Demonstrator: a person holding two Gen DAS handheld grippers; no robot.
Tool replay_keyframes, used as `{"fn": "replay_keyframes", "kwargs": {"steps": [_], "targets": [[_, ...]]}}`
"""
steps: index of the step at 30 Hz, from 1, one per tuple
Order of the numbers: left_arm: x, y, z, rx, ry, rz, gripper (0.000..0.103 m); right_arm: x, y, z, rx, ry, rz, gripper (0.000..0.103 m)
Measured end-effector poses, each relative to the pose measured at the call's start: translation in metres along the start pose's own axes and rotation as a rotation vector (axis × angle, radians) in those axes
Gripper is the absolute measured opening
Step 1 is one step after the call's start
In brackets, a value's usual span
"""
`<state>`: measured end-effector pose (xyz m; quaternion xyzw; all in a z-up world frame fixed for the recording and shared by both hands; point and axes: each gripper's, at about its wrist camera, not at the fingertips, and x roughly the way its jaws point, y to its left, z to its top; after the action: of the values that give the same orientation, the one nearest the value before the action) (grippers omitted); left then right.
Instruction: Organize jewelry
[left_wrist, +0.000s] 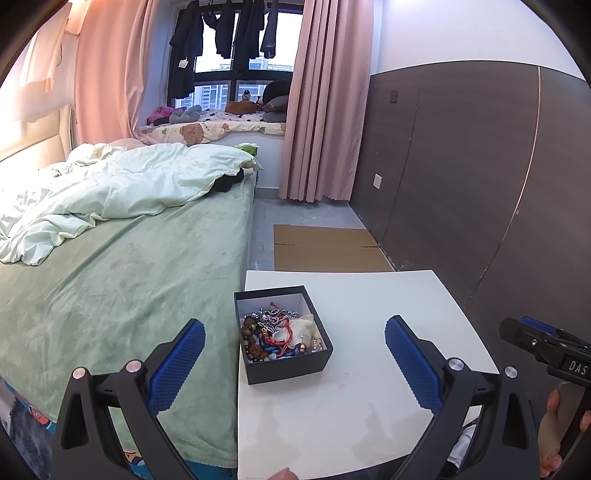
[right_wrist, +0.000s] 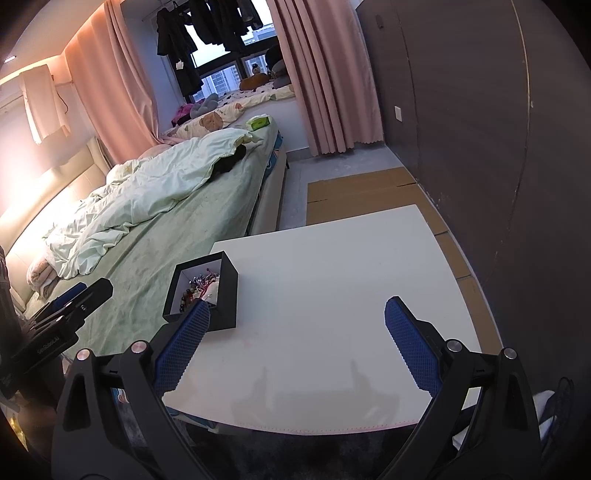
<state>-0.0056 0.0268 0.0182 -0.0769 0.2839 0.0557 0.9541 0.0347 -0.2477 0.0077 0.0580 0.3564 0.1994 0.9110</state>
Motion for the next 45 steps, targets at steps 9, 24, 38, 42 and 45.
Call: {"fn": "replay_keyframes", "kwargs": {"steps": [9,24,38,42,45], "targets": [[-0.003,-0.001,0.000,0.000,-0.003,-0.005,0.095,0.008,0.001,-0.005,0.020,0.030,-0.013,0.095],[0.032,0.025,0.019,-0.060,0.027,0.055,0.095,0.095,0.033,-0.006,0.000,0.181,0.002,0.095],[0.039,0.127,0.046,-0.341,-0.004,0.194,0.095,0.176,0.162,-0.018,-0.150,0.313,0.338,0.056],[0.033,0.139,0.044,-0.397,-0.016,0.201,0.095,0.204,0.193,-0.029,-0.182,0.379,0.343,0.038],[0.031,0.141,0.042,-0.407,-0.009,0.200,0.095,0.213,0.198,-0.035,-0.225,0.368,0.241,0.018]]}}
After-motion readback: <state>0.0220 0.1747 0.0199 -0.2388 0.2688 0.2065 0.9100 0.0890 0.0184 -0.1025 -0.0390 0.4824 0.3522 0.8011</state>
